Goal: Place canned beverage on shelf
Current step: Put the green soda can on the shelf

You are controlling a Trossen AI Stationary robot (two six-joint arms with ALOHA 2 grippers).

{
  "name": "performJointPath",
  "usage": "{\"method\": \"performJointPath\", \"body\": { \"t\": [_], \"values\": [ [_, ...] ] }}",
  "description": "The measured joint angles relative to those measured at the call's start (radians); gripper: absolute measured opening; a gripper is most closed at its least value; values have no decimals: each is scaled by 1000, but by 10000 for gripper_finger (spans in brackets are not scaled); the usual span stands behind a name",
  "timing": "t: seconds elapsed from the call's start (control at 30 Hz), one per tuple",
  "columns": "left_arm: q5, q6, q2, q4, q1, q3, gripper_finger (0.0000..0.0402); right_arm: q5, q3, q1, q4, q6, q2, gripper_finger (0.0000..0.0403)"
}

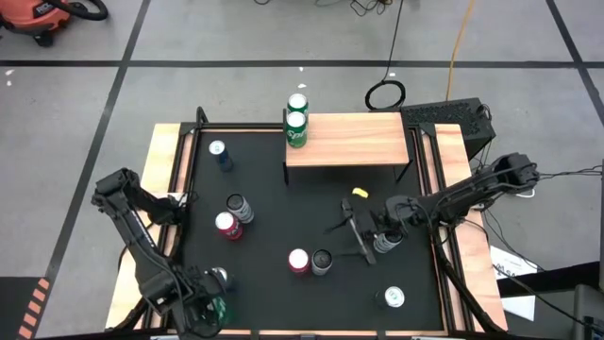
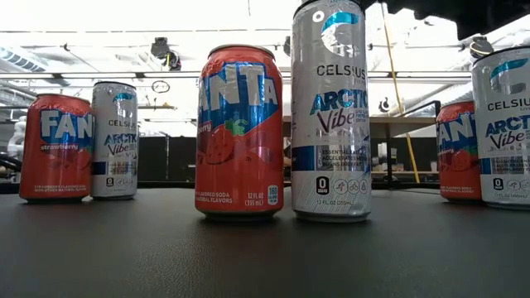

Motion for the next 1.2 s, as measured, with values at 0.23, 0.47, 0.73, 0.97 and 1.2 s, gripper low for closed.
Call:
{"method": "performJointPath", "body": {
  "t": [0.23,0.47,0.73,0.97,1.2],
  "values": [
    [-21,201,0,-43,100,92,277,18,110,17,66,42,125,288],
    [-42,432,-1,-37,217,134,277,119,223,17,34,57,234,292],
    [-153,678,-1,-55,337,163,277,139,270,17,14,73,310,325],
    [-267,882,-2,-19,418,168,277,199,330,17,-18,35,367,355],
    [-306,1045,-2,59,468,168,277,273,353,11,-108,10,368,357]
  ]
}}
